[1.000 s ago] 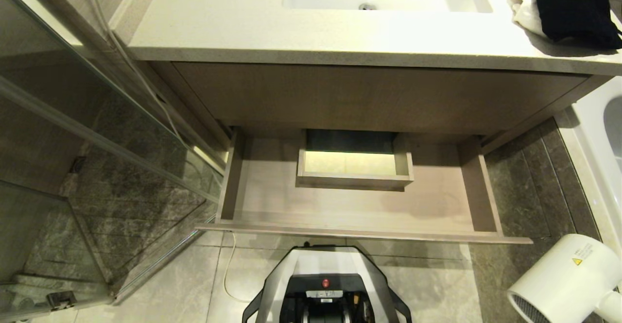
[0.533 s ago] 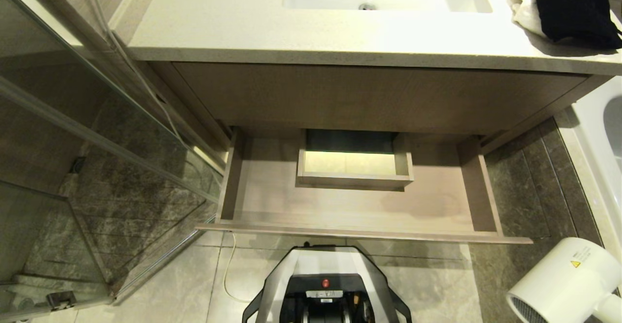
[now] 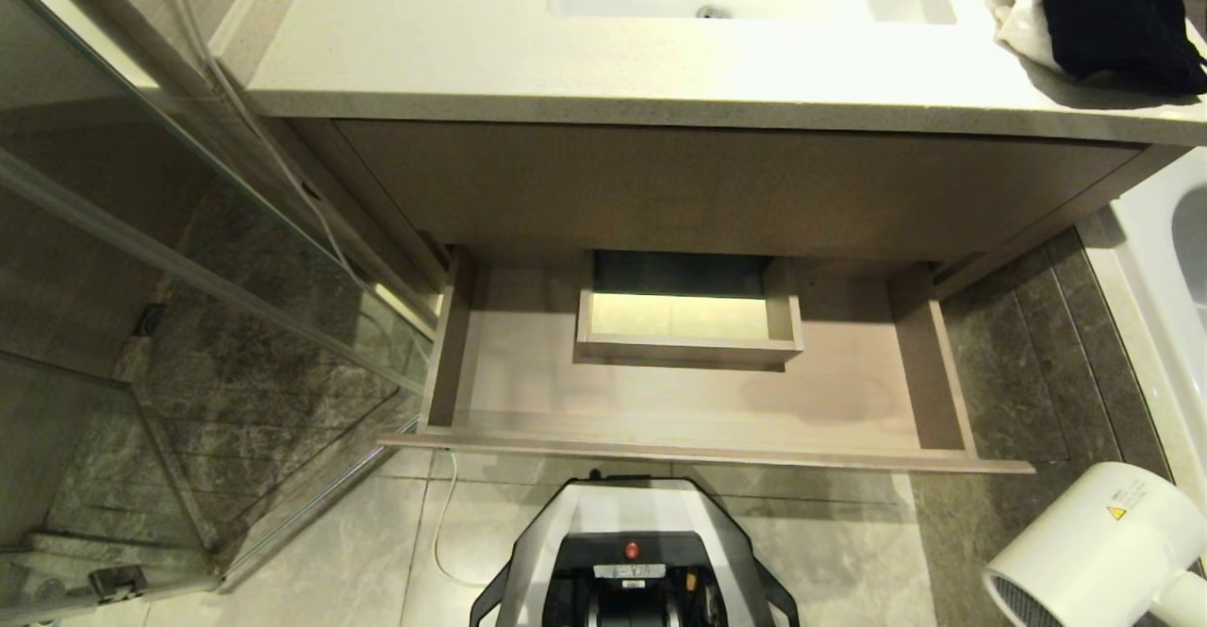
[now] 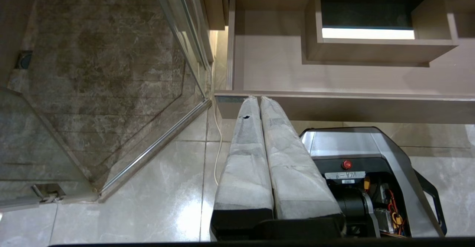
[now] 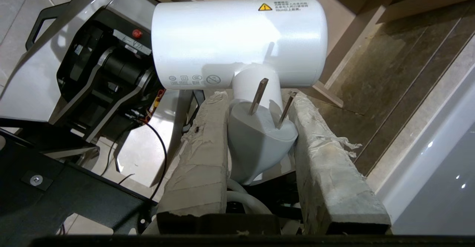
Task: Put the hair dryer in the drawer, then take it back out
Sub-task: Put it into the drawer
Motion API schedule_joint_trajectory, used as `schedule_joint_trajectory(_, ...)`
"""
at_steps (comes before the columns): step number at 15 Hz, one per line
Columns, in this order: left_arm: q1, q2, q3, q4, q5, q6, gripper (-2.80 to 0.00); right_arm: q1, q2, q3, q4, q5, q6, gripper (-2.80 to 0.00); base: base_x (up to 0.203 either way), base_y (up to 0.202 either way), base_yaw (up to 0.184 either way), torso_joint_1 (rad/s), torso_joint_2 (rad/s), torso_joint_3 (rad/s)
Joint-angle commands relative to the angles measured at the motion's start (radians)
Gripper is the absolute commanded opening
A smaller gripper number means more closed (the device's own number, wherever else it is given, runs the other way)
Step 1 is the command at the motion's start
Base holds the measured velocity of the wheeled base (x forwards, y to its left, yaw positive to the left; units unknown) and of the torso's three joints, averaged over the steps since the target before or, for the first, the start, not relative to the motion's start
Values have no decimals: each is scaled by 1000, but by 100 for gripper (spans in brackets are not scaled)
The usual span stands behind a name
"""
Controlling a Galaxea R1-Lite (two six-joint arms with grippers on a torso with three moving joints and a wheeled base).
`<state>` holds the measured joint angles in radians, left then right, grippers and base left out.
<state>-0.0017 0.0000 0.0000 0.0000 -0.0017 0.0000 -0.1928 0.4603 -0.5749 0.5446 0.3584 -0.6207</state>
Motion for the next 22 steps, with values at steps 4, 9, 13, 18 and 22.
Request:
schedule_joint_trajectory(4, 0, 0, 2, 0, 0, 0, -280, 1, -2, 3, 6, 2, -4, -280, 0, 0, 0, -160, 319, 125)
schedule_joint_trajectory(9, 0, 0, 2, 0, 0, 0, -280, -1, -8, 7, 1, 2, -4, -280, 0, 0, 0, -203, 321, 130)
schedule_joint_trajectory(13, 0, 0, 2, 0, 0, 0, -280, -1, -11, 12, 1, 4, -4, -280, 0, 0, 0, -212, 343, 132)
schedule_joint_trajectory(18, 0, 0, 2, 0, 0, 0, -280, -1, -12, 20, -2, 4, -5, -280, 0, 0, 0, -264, 405, 146)
schedule_joint_trajectory(22, 0, 0, 2, 0, 0, 0, -280, -1, -12, 27, -12, 4, -5, -280, 0, 0, 0, -364, 543, 173)
